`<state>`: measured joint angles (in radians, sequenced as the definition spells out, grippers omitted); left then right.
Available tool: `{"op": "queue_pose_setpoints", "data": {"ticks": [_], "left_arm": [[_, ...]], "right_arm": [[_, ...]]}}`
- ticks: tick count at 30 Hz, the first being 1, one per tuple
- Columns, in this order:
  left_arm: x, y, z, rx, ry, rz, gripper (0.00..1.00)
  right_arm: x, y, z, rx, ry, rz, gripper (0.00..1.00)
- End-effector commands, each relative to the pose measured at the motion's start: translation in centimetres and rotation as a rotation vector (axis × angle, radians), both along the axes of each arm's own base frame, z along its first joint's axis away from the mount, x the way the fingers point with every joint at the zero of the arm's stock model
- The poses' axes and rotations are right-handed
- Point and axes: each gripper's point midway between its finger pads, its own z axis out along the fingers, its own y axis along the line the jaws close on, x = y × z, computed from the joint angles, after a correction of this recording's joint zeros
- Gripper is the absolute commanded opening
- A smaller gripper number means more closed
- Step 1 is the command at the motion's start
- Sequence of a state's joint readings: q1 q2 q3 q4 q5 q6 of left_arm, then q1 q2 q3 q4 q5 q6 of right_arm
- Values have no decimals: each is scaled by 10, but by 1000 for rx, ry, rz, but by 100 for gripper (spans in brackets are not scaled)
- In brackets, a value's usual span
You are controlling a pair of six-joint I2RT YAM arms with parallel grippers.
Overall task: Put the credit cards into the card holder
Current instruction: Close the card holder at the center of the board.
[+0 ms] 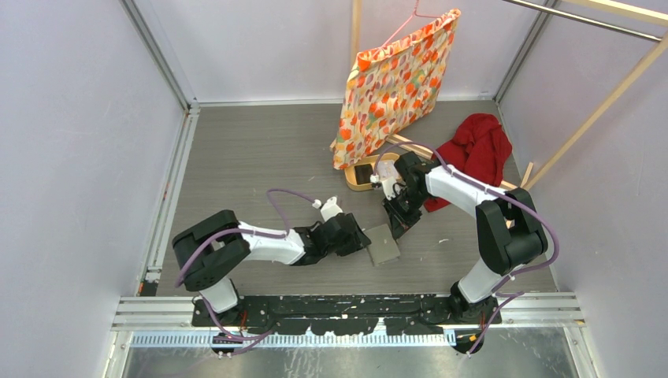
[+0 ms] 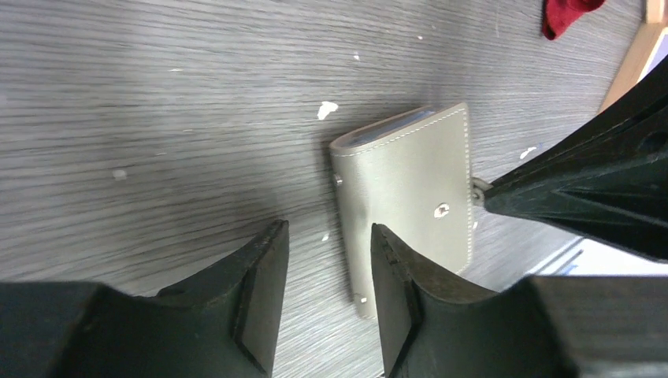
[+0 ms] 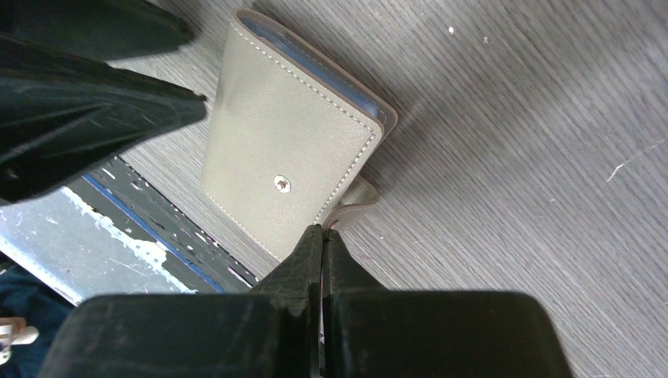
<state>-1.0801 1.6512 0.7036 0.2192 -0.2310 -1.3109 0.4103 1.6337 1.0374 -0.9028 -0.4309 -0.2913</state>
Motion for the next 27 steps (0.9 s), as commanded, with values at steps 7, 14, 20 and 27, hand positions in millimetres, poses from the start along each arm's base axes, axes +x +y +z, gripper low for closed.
{"op": "queue_pose_setpoints", "data": {"ticks": [7, 14, 20, 27], "left_arm": [[18, 61, 48, 3, -353, 27, 100], [7, 60, 63, -120, -310, -52, 94], [-11, 22, 62, -245, -155, -50, 77], [-13, -11, 40, -118, -86, -80, 60]], "right_arm": [[20, -1, 28, 85, -83, -35, 1], [23, 2, 40, 184, -69, -46, 1], [27, 4, 43, 233, -46, -26, 1], [33, 8, 36, 237, -9, -20, 1]]}}
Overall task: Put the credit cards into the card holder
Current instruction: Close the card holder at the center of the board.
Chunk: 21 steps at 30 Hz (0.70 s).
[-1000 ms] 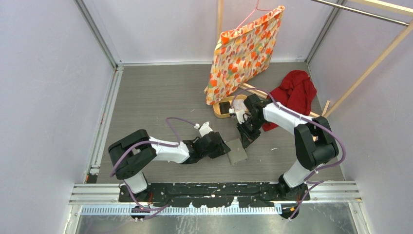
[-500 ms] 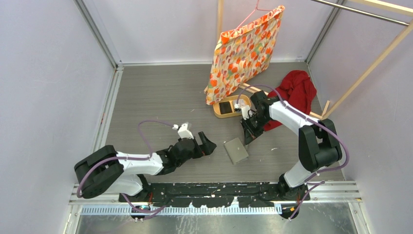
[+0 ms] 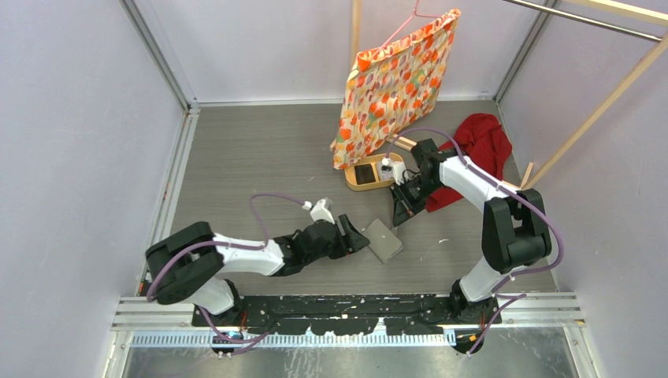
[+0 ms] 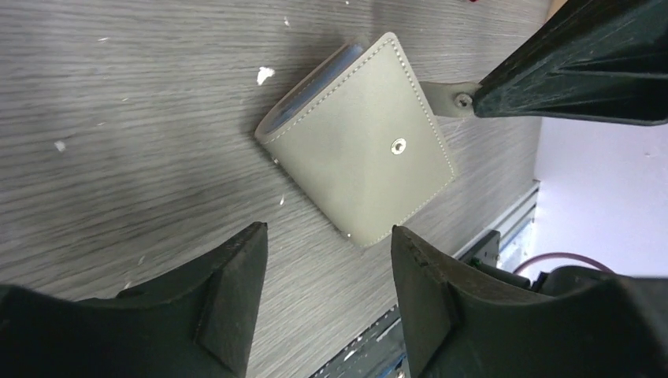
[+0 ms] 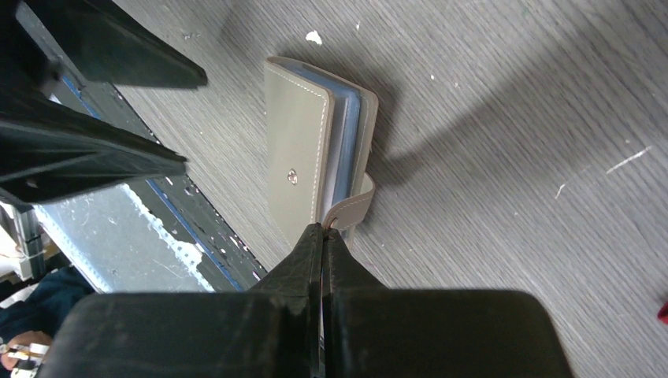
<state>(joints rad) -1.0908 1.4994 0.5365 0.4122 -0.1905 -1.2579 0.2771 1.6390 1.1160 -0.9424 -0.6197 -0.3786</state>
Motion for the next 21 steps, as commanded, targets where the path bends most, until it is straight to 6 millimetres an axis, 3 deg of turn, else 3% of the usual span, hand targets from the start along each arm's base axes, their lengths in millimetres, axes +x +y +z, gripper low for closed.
{"op": "queue_pose_setpoints", "data": {"ticks": [1, 7, 12, 21], "left_arm": [[5, -21, 10, 60, -14, -16, 59], [17, -14, 22, 165, -113, -17, 59], [7, -24, -4, 94, 82, -25, 55], [7, -29, -18, 92, 175, 48, 56]], "right_arm": [[6, 6, 4, 38, 8, 21, 1], [7, 5, -2, 25, 31, 20, 1], [7, 6, -3, 30, 42, 19, 1], [5, 7, -3, 35, 51, 24, 1]]}}
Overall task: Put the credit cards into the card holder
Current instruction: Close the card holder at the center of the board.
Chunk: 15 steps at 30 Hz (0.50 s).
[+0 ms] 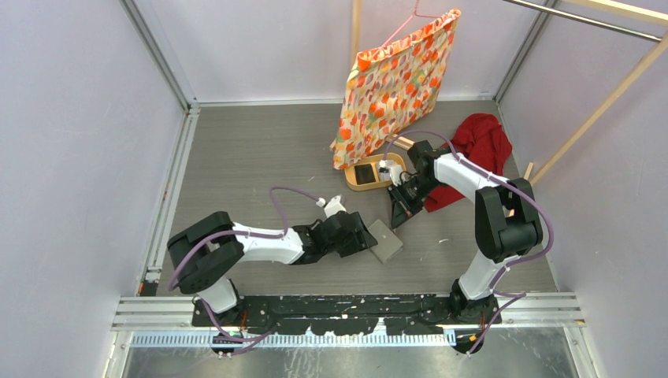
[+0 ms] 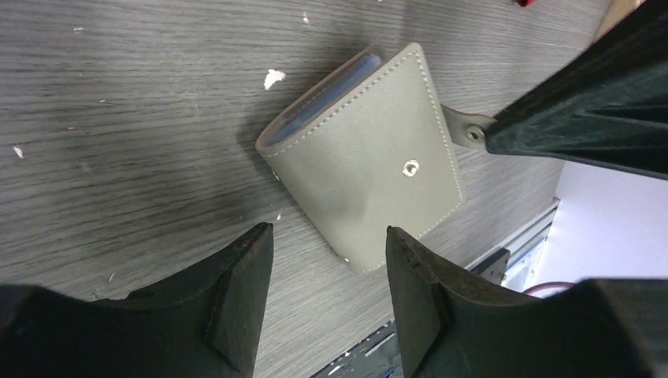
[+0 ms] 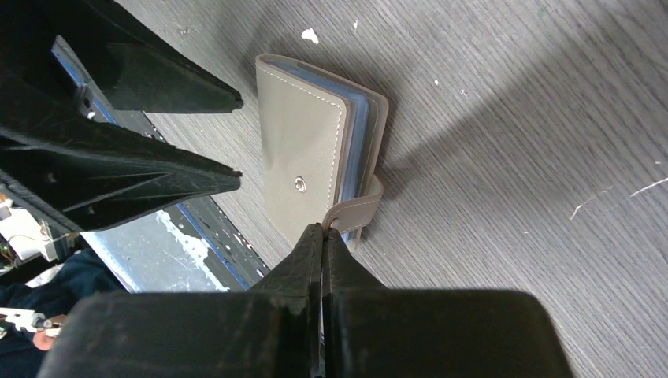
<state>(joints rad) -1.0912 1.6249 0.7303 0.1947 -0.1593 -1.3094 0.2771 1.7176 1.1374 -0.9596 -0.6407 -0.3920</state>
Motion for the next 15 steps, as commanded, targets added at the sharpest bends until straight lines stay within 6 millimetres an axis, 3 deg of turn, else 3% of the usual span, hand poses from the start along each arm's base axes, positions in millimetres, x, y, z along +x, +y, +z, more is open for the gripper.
{"op": "queue_pose_setpoints", "data": {"ticks": [1, 4, 8, 12, 15], "left_arm": [[3, -11, -6, -6, 68, 49, 57], [-1, -14, -19, 29, 129, 60, 56], [-8, 1, -38, 190, 216, 86, 54], [-13, 10, -50, 277, 256, 93, 38], [-17, 15, -62, 309, 277, 91, 35]], "right_arm": [[6, 4, 9, 32, -16, 12, 1], [5, 3, 6, 25, -4, 15, 1], [4, 3, 3, 21, 6, 17, 1], [4, 2, 3, 18, 10, 16, 1], [4, 2, 3, 21, 11, 14, 1]]}}
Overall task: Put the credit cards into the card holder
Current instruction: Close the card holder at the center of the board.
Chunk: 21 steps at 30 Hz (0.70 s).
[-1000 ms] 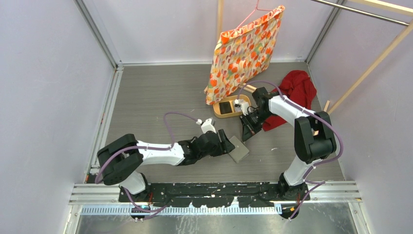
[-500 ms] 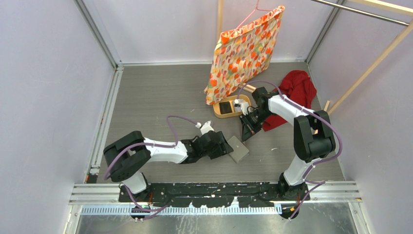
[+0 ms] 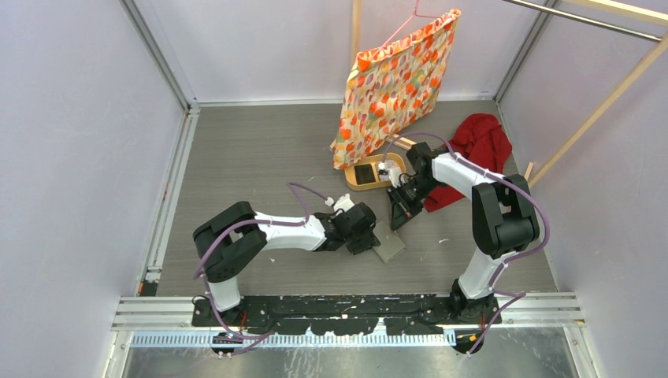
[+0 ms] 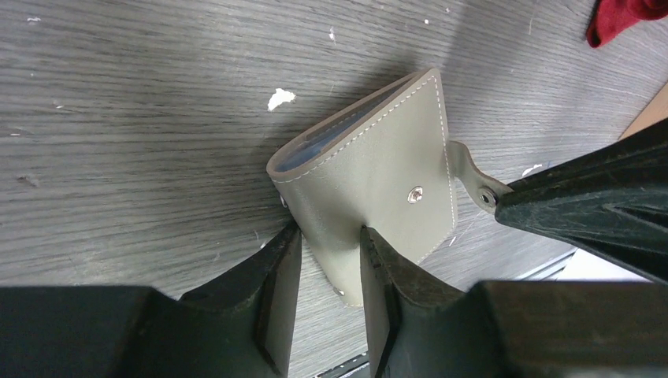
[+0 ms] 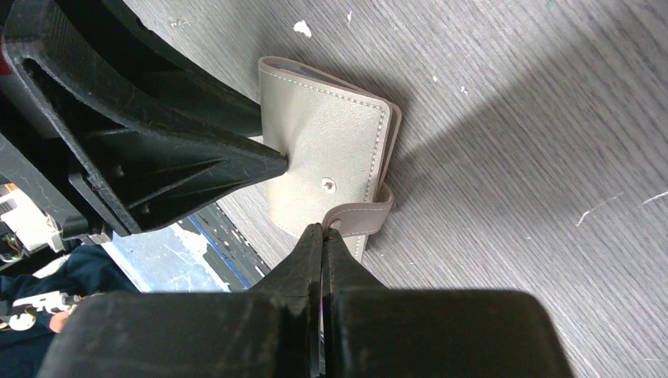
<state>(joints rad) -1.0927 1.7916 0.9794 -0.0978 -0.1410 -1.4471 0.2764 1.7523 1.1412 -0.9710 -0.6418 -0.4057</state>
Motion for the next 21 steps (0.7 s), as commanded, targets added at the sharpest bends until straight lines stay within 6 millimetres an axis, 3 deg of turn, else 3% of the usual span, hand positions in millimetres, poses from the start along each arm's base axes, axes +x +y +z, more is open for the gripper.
{"op": "queue_pose_setpoints", "data": {"ticks": [1, 9, 21], "left_arm": [[-22, 36, -45, 196, 110, -4, 34], [-25, 40, -59, 229, 127, -10, 34], [-24, 37, -58, 213, 117, -17, 34]], "right_arm": [[6, 4, 11, 31, -20, 5, 1], [2, 6, 11, 41, -1, 12, 1], [-11, 9, -5, -18, 63, 64, 1]]}}
